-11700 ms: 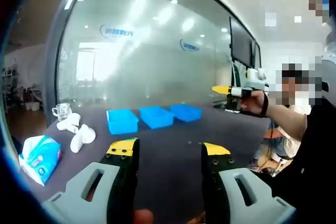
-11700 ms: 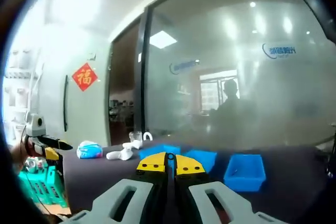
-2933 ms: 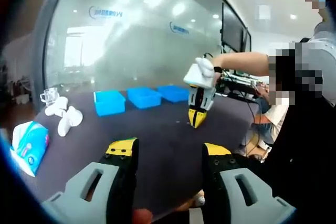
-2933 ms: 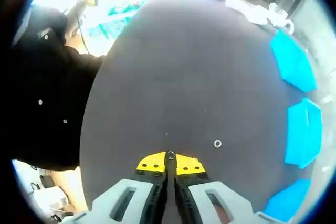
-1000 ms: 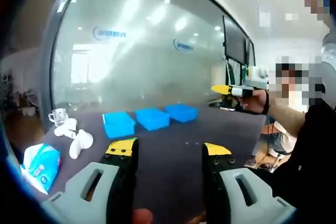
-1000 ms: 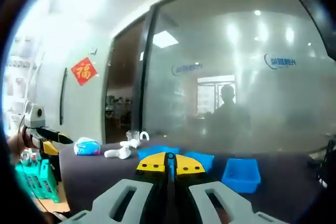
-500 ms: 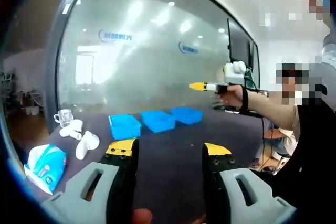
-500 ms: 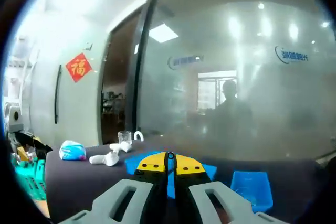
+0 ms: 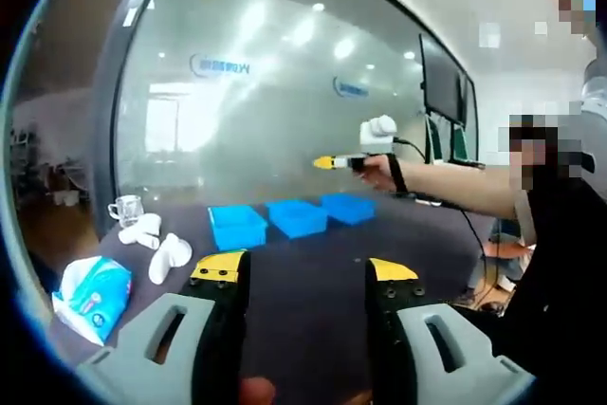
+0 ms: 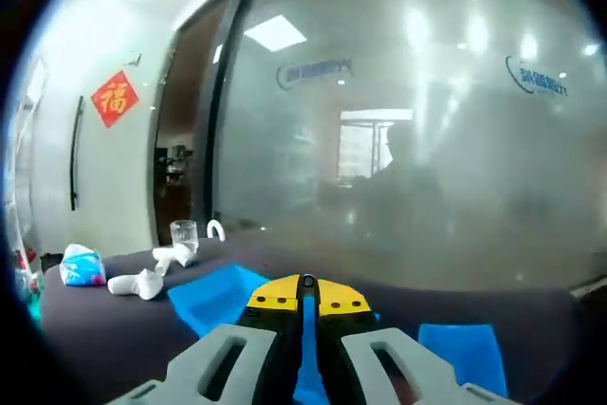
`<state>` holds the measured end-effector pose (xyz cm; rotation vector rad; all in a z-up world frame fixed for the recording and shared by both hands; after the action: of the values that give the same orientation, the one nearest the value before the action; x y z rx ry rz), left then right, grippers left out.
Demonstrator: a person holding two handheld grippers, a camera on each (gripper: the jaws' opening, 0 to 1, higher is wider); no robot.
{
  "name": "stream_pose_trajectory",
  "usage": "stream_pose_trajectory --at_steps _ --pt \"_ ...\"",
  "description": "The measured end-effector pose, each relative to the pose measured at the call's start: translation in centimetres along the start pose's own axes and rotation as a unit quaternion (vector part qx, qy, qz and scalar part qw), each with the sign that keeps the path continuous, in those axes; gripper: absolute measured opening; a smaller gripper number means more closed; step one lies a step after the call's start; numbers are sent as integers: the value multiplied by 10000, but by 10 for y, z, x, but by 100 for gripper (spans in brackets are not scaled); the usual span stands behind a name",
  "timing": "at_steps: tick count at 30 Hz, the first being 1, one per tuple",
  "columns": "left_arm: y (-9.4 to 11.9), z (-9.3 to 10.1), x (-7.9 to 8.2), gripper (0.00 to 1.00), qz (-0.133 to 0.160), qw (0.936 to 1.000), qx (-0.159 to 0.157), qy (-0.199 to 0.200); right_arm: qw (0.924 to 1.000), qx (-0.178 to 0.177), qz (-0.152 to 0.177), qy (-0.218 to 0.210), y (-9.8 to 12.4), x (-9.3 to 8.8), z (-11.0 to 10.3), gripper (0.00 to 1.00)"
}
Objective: Sort the screws, nuts, and washers into the corresponding bins
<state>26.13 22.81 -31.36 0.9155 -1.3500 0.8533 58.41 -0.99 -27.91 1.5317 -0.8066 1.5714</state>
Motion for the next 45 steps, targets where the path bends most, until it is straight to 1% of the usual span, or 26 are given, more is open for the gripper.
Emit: stream_pose_trajectory --at_steps 6,8,12,15,16,19,20,22,26,30,35,39,41,42,45 --pt "2 -1 -2 47 -11 10000 29 40 9997 -66 -199 84 -21 -12 3 2" --pt "3 -1 -3 47 -21 10000 34 56 9997 -101 -196 118 -24 -12 3 2" --pt "3 -2 -3 47 -20 10000 60 70 9996 -44 -219 153 -28 -14 -1 2" --pt "4 -2 -3 47 -17 9999 68 74 9996 6 -207 172 -29 -16 -5 4" --pt "4 -2 -3 47 -18 9999 68 73 9996 16 -220 198 -29 -17 -5 5" --pt "4 -1 -4 47 -27 10000 57 69 9996 40 -181 222 -28 -16 -7 24" --pt "4 0 -4 47 -31 10000 56 66 9995 52 -184 241 -27 -16 -8 27" --pt "4 0 -3 47 -33 10000 55 58 9992 17 -170 350 -24 -15 -8 27" --pt "4 0 -2 47 -15 10000 61 56 9992 88 -167 364 -15 -16 -10 30" --pt "3 1 0 47 -3 10000 39 49 9984 184 -168 514 0 -18 -13 30" --pt "0 0 0 47 -8 10000 13 50 9980 397 -91 493 32 -14 -20 30" --pt "-5 -1 0 47 17 10000 -11 71 9974 598 26 399 67 -10 -29 31" --pt "-8 0 0 47 12 10000 -38 53 9967 716 109 370 90 -8 -34 31" --pt "-9 1 1 47 11 10000 -62 41 9965 741 125 378 96 -7 -36 31" --pt "-13 4 2 47 12 9999 -134 32 9956 836 234 359 127 -5 -39 31"
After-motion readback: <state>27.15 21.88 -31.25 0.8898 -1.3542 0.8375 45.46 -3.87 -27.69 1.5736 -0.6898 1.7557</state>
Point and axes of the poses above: the point that each gripper's makers call its tool centre point, and the gripper's own axes: y roughly backward along the fingers, z roughly to its right, x roughly out of its top, the point moved 2 cm from there along y, roughly backward along the fingers, and after that the axes turned 3 degrees about x, right-handed, at the moved point
